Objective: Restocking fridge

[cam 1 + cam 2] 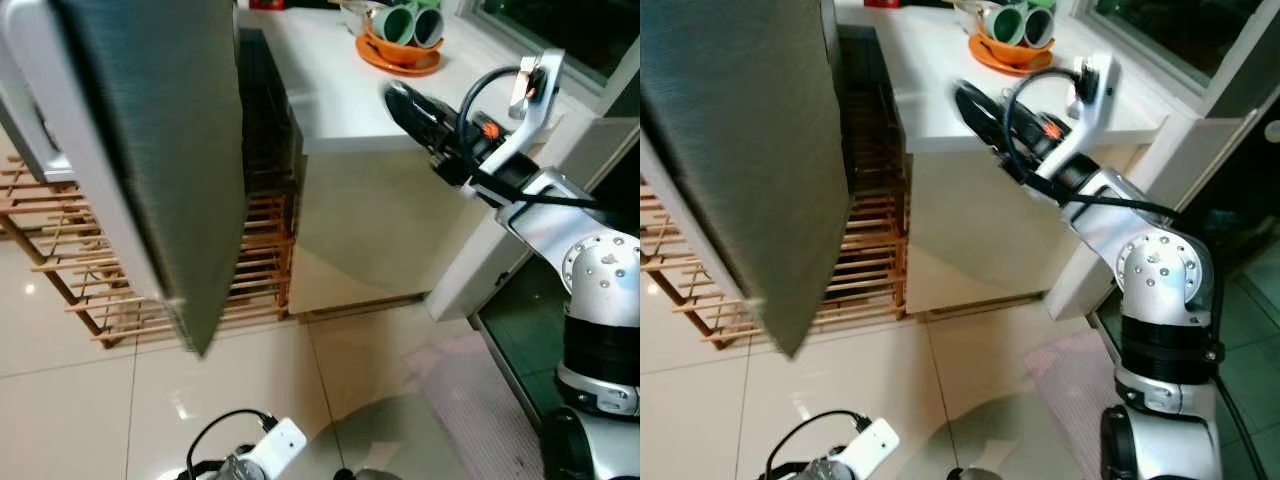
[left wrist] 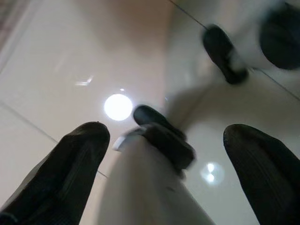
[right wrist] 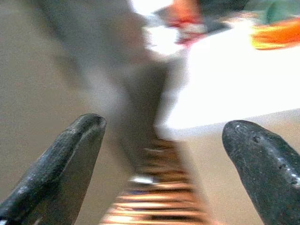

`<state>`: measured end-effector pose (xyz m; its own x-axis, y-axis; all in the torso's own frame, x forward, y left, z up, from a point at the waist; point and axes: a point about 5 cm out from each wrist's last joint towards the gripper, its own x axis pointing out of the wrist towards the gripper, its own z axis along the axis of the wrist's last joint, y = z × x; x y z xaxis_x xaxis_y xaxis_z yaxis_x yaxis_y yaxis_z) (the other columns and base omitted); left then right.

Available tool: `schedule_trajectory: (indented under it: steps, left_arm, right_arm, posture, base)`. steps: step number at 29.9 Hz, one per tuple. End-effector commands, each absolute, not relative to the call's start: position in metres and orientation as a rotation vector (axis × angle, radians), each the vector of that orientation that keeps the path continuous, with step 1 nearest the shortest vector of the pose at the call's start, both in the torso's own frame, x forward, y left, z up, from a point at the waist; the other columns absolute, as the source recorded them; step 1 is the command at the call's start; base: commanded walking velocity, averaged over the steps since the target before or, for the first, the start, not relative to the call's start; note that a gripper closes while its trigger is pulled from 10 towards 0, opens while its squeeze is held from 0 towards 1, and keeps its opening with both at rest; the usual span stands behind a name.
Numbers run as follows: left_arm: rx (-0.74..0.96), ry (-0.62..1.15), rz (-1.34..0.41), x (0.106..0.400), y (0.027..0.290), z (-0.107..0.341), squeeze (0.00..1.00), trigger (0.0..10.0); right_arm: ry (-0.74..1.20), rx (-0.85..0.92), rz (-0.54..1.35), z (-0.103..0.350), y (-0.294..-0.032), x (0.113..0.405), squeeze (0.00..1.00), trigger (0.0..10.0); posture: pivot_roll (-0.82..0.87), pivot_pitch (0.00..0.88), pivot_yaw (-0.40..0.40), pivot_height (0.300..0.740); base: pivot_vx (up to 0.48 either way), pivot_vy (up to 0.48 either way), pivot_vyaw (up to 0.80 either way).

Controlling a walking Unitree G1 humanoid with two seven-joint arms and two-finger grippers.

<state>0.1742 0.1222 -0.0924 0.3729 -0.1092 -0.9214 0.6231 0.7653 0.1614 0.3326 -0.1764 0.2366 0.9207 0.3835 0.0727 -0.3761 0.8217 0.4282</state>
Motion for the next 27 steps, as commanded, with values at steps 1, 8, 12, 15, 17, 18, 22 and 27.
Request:
schedule_trajectory:
  steps: [1,8,12,15,17,18,22,27]
  left_arm:
    - [0.465,0.944,-0.484,0.205,0.097,-0.075,0.00,10.0]
    - [0.301,0.434,-0.400,0.272,0.116,-0.016,0.00,10.0]
    - [0.257,-0.060,-0.249,0.314,0.116,0.075,0.00,10.0]
    - [0.262,-0.161,-0.200,0.320,0.123,0.105,0.00,10.0]
    - [0.245,-0.183,-0.189,0.322,0.128,0.114,0.00,10.0]
    - [0.230,-0.192,-0.185,0.323,0.130,0.117,0.00,10.0]
    - [0.192,-0.241,-0.176,0.323,0.132,0.131,0.00,10.0]
    - [0.163,-0.258,-0.159,0.321,0.128,0.150,0.00,10.0]
  right_arm:
    - [0.039,0.410,0.250,0.222,-0.195,0.336,0.00,10.0]
    - [0.037,0.162,0.050,0.193,-0.210,0.332,0.00,10.0]
    - [0.074,0.108,-0.035,0.162,-0.210,0.325,0.00,10.0]
    - [0.107,0.132,-0.056,0.145,-0.206,0.320,0.00,10.0]
    - [0.102,0.119,-0.061,0.138,-0.202,0.317,0.00,10.0]
    - [0.099,0.108,-0.061,0.136,-0.200,0.317,0.00,10.0]
    - [0.094,0.087,-0.059,0.127,-0.195,0.315,0.00,10.0]
    - [0.079,0.063,-0.043,0.120,-0.186,0.318,0.00,10.0]
  posture:
    - [-0.08,0.021,-0.084,0.740]
    - [-0.07,0.012,-0.077,0.740]
    - [-0.04,0.003,-0.072,0.740]
    - [-0.03,0.000,-0.066,0.740]
    - [-0.03,0.000,-0.064,0.740]
    - [-0.02,0.000,-0.063,0.740]
    - [-0.01,0.000,-0.063,0.740]
    - [0.00,0.000,-0.063,0.740]
  base:
    - [0.000,0.000,0.00]
    - [0.000,0.000,0.00]
    - [0.000,0.000,0.00]
    - [0.000,0.000,0.00]
    - [0.000,0.000,0.00]
    - [0.000,0.000,0.00]
    - [0.000,0.000,0.36]
    - [0.000,0.375,0.68]
